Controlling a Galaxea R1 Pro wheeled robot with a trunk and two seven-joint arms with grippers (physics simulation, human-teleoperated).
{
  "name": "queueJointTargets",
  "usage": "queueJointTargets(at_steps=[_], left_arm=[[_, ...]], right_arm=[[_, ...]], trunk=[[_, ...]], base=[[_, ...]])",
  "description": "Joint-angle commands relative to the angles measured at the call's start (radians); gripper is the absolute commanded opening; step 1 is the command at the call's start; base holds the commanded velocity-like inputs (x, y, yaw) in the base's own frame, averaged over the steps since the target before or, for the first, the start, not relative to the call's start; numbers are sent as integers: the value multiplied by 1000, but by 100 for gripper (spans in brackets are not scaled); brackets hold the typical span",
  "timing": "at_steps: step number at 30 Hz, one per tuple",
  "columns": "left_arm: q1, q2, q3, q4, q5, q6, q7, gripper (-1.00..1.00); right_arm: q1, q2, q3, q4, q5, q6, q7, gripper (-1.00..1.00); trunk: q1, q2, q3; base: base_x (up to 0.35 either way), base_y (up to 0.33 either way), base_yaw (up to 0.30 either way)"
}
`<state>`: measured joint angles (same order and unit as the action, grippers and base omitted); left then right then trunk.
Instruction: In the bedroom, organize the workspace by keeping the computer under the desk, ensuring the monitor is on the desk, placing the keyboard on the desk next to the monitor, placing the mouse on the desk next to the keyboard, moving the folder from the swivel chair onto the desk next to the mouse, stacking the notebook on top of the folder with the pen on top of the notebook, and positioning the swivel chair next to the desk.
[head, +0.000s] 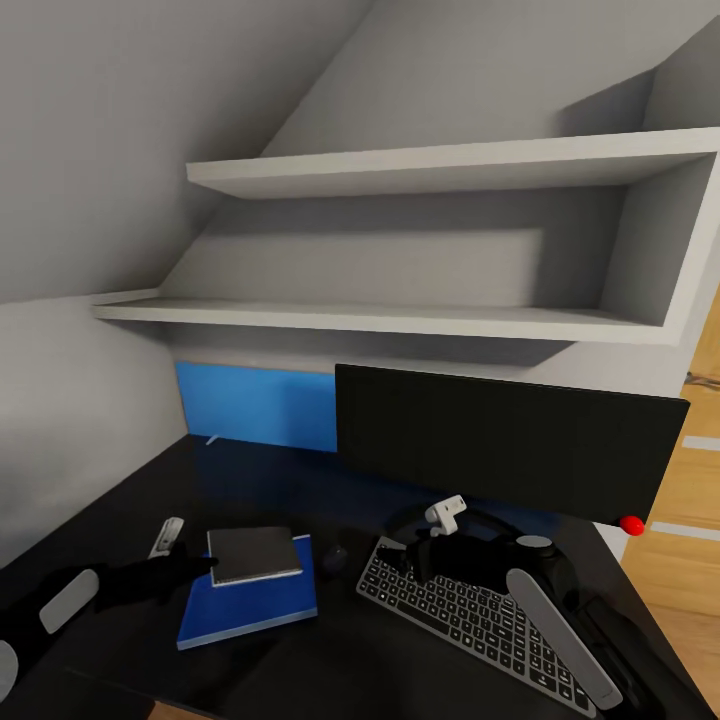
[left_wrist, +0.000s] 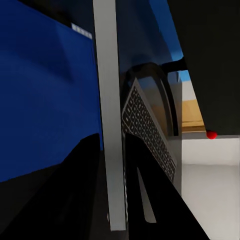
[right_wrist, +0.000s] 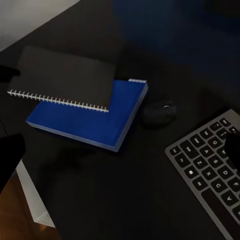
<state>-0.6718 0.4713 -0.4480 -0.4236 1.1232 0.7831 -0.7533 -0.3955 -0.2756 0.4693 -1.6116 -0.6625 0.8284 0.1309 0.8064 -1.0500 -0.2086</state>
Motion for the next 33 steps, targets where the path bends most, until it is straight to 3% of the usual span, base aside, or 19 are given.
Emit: queueJointTargets(at_steps=[1, 31, 32, 33], left_arm=[[-1, 1, -5, 0, 5, 4, 0, -100], [-2, -8, -5, 26, 6, 1, 3, -100], [-2, -9, -5, 26, 5, 1, 3, 100], [-2, -14, -5, 26, 3, 1, 3, 100]], right_arm=[[-1, -1, 0, -1, 6, 3, 6, 100], [-3, -2, 0, -1, 6, 3, 6, 100], [-3, -1, 0, -1, 6, 3, 6, 100], [-3, -2, 0, -1, 6, 3, 6, 100]], trunk=[[0, -1, -1], [0, -1, -1], [0, -1, -1], [0, -1, -1]], base=[[0, 0, 0], [0, 0, 0], [0, 0, 0], [0, 0, 0]])
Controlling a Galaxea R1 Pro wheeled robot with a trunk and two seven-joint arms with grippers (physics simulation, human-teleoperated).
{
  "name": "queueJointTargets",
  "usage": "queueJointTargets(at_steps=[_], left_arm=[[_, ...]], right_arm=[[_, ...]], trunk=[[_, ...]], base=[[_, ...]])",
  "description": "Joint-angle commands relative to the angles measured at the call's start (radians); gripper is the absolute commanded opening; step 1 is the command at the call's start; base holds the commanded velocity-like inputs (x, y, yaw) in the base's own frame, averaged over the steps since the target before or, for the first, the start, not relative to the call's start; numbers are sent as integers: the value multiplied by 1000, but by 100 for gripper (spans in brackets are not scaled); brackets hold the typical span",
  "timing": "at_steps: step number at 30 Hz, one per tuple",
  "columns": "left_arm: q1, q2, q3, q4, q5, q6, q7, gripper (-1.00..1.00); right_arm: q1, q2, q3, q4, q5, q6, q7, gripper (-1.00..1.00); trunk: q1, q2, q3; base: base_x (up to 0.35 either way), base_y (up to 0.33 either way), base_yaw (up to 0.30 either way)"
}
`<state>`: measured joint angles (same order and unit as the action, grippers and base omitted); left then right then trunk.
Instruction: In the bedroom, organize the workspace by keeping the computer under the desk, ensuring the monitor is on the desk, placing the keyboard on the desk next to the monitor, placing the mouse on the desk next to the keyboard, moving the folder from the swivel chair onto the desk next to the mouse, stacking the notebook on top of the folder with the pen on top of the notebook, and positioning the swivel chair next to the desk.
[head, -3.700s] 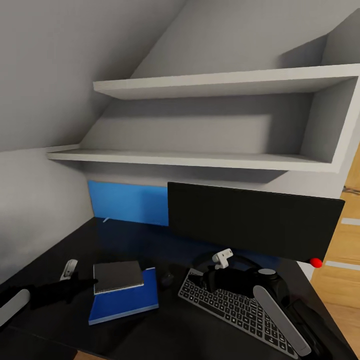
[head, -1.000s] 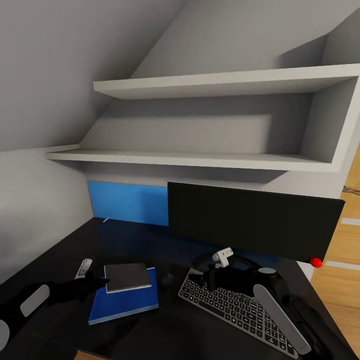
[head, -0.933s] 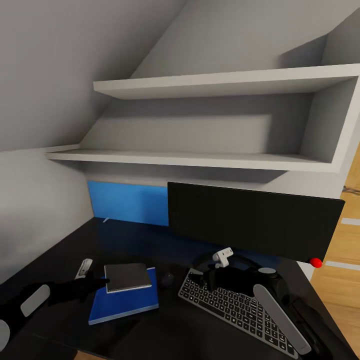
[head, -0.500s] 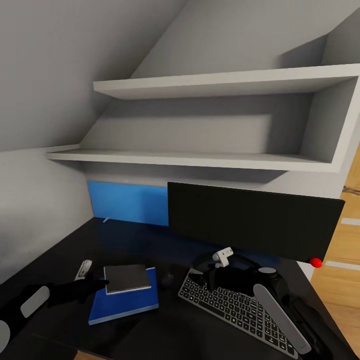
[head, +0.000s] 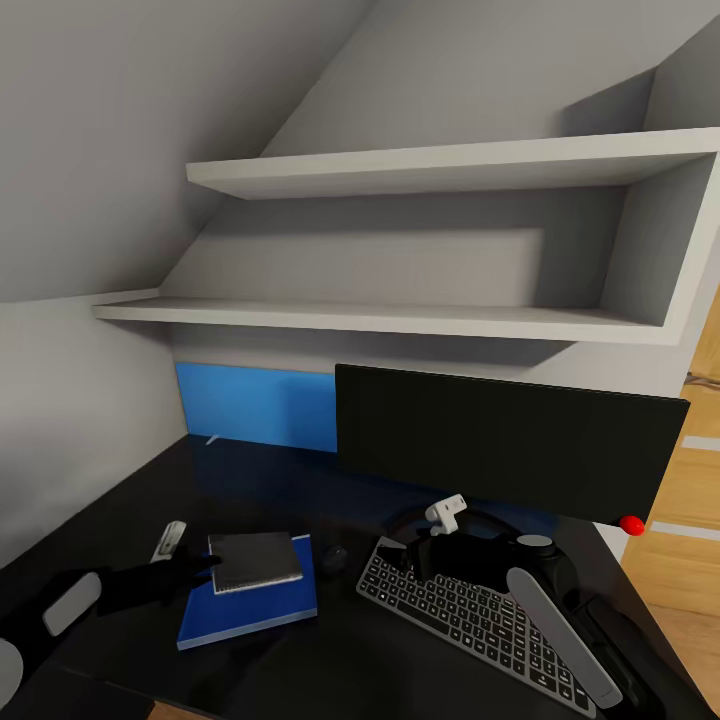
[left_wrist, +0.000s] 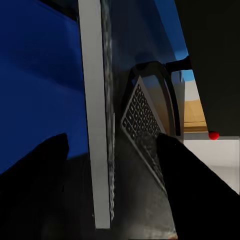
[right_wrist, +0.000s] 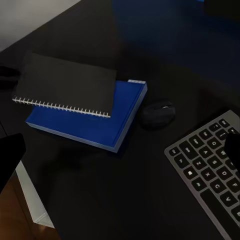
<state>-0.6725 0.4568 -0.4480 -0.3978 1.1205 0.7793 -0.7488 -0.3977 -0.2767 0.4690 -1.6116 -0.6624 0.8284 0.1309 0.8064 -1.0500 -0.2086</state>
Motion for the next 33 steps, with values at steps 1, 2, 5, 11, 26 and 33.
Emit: queueJointTargets(at_steps=[1, 2, 5, 11, 26, 33], left_arm=[[-3, -4, -5, 0, 4, 5, -1, 100], [-5, -6, -5, 0, 4, 4, 0, 100], [-9, -11, -5, 0, 3, 4, 14, 100], [-11, -13, -5, 0, 3, 4, 30, 100], [-10, -6, -2, -1, 14, -34, 22, 100], [-10, -5, -1, -13, 17, -40, 1, 100]], right_arm=[[-1, -1, 0, -1, 6, 3, 6, 100], [-1, -1, 0, -1, 6, 3, 6, 100], [-1, -1, 0, -1, 6, 3, 6, 100], [-2, -1, -1, -1, 6, 3, 6, 100], [2, 0, -1, -1, 6, 3, 5, 100], [5, 1, -9, -1, 6, 1, 3, 100]], trunk=[[0, -1, -1], [0, -1, -1], [0, -1, -1], [0, -1, -1], [0, -1, -1], [0, -1, -1]], base=[[0, 0, 0], [0, 0, 0], [0, 0, 0], [0, 0, 0], [0, 0, 0], [0, 0, 0]])
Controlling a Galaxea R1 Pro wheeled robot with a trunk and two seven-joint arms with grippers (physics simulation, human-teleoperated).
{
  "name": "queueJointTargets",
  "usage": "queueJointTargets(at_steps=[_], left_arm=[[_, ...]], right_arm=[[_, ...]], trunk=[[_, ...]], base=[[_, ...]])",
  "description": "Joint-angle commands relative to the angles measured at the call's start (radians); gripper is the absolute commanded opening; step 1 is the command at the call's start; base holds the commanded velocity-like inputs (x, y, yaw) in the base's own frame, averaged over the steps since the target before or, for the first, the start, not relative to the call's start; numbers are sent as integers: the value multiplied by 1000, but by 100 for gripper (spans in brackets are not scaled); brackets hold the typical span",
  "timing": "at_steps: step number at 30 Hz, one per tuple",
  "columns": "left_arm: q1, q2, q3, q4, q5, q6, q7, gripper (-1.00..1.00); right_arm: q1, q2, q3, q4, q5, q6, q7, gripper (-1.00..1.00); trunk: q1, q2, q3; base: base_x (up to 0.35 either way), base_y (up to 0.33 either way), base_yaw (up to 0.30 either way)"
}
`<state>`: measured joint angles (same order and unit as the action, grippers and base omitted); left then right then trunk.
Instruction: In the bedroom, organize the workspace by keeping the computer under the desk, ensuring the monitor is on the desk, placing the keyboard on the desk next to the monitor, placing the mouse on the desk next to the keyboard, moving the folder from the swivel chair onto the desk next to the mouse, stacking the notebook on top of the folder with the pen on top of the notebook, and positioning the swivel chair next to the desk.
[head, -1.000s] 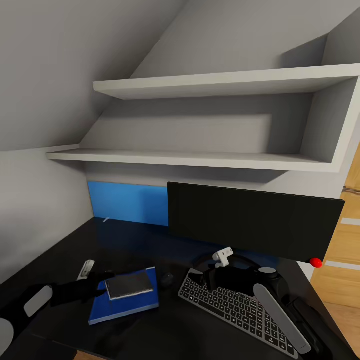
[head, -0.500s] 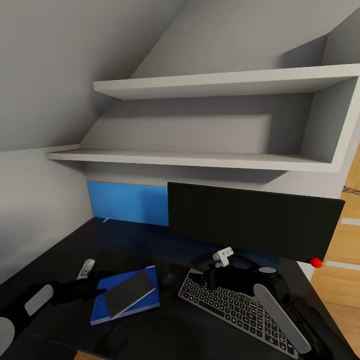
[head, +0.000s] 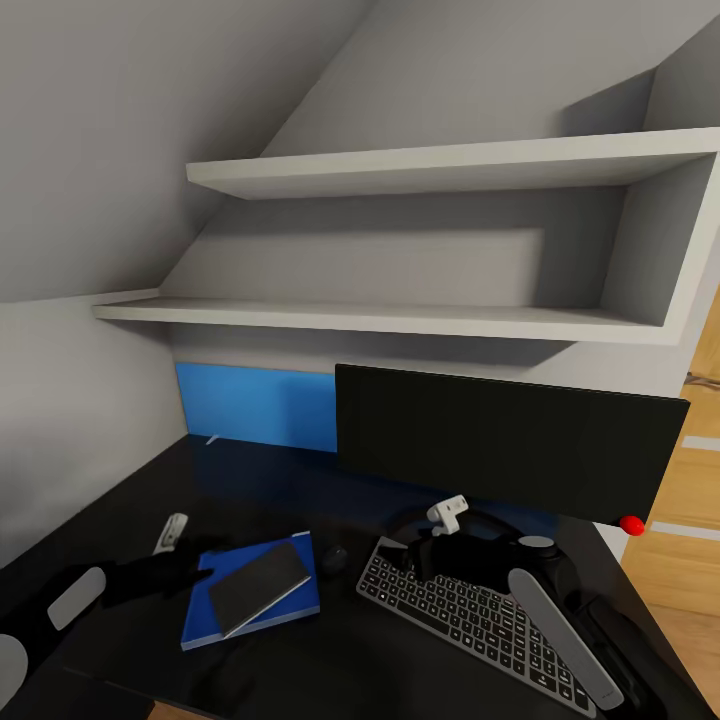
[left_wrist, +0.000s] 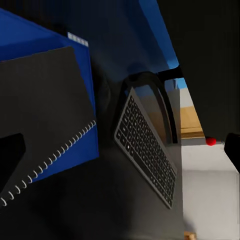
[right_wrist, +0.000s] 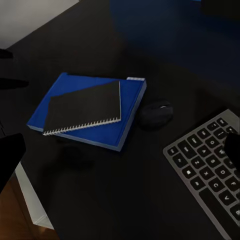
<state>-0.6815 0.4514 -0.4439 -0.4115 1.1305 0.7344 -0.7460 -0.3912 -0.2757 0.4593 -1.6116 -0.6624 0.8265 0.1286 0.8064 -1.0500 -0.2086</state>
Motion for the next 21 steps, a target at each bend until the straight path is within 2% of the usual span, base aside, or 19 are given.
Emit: queueJointTargets(at_steps=[1, 5, 14, 21], left_arm=[[-1, 1, -5, -1, 7, 4, -9, 100], [-1, 2, -4, -4, 7, -7, -54, 100], [9, 5, -4, -7, 7, -46, -175, 100], [14, -5, -7, -8, 9, -80, -208, 100]], right_arm=[[-1, -1, -1, -1, 6, 2, 5, 100], [0, 0, -3, -1, 6, 2, 5, 100], [-1, 1, -5, -1, 6, -1, 4, 100], [-11, 6, -5, -1, 6, -5, 4, 100]], trunk=[[0, -1, -1], [0, -1, -1], [0, -1, -1], [0, -1, -1]], base=[[0, 0, 0], [-58, 0, 0], [-188, 0, 0], [-49, 0, 0]])
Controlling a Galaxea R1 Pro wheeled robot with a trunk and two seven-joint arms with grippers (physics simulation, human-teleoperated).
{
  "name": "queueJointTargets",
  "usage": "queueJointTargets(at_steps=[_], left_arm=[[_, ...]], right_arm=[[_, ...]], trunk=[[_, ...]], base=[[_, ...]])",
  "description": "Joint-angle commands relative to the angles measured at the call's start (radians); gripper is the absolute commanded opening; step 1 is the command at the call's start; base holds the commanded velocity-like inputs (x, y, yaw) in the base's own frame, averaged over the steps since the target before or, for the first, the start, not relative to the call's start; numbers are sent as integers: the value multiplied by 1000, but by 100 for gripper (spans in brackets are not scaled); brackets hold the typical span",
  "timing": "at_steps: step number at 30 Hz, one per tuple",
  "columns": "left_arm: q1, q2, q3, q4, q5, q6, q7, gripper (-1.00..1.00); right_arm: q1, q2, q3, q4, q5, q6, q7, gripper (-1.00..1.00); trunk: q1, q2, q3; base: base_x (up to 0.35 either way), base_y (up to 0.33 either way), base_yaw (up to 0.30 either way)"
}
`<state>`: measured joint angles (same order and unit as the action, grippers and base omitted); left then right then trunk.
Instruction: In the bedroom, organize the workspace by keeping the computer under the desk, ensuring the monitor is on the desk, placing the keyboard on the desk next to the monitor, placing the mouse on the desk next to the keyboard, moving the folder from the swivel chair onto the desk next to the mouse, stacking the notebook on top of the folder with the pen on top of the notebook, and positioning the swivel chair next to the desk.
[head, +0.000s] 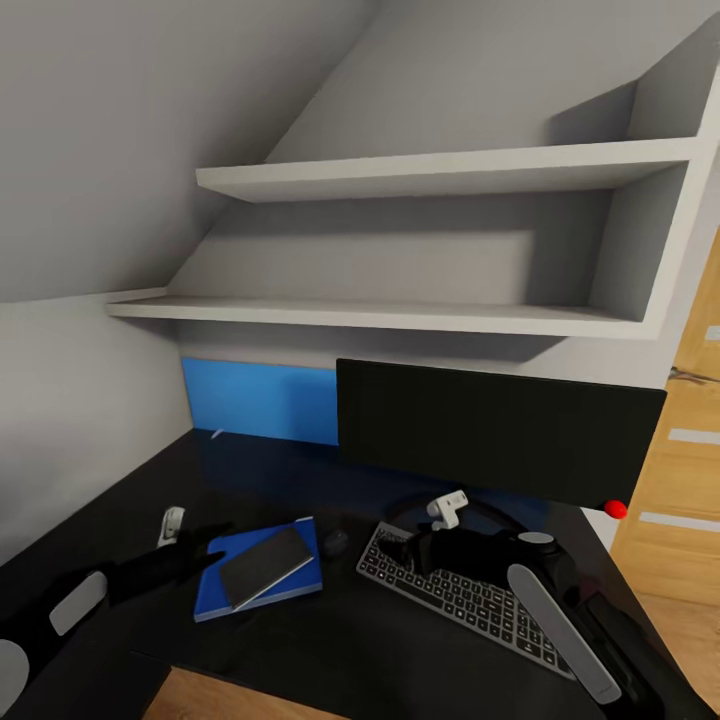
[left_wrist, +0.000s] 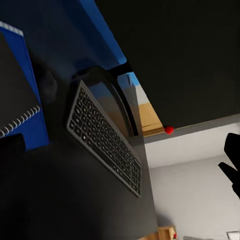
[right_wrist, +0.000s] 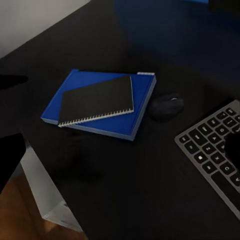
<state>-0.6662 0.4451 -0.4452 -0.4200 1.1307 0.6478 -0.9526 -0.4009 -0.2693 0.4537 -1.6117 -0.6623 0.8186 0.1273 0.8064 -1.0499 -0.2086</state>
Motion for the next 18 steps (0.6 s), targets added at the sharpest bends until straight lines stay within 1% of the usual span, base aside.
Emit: queueJointTargets(at_steps=[1, 6, 10, 13, 17, 18], left_arm=[[0, -1, -6, 0, 9, 4, -3, 100], [14, -22, -6, -21, 9, -15, -6, 100], [28, -31, -6, -52, 9, -23, -3, 100], [34, -34, -5, -67, 9, -25, -2, 100], [39, -40, -6, -78, 8, -28, 2, 100], [40, -49, -6, -79, 7, -29, 4, 100]], right_arm=[[-3, 0, 0, -1, 6, 3, 5, 100], [-11, -2, -2, -1, 6, 5, 5, 100], [-17, -2, -9, -1, 5, 13, 5, 100], [-18, -2, -12, -1, 5, 17, 5, 100], [-18, -1, -15, -1, 4, 20, 5, 100], [-18, 0, -15, -1, 4, 20, 5, 100]], trunk=[[0, -1, -1], [0, -1, -1], [0, -1, -1], [0, -1, -1], [0, -1, -2], [0, -1, -2]], base=[[-18, 0, 0], [-10, 0, 0], [-26, -11, 59], [-130, -92, 164], [-153, -112, 236], [-71, -52, 260]])
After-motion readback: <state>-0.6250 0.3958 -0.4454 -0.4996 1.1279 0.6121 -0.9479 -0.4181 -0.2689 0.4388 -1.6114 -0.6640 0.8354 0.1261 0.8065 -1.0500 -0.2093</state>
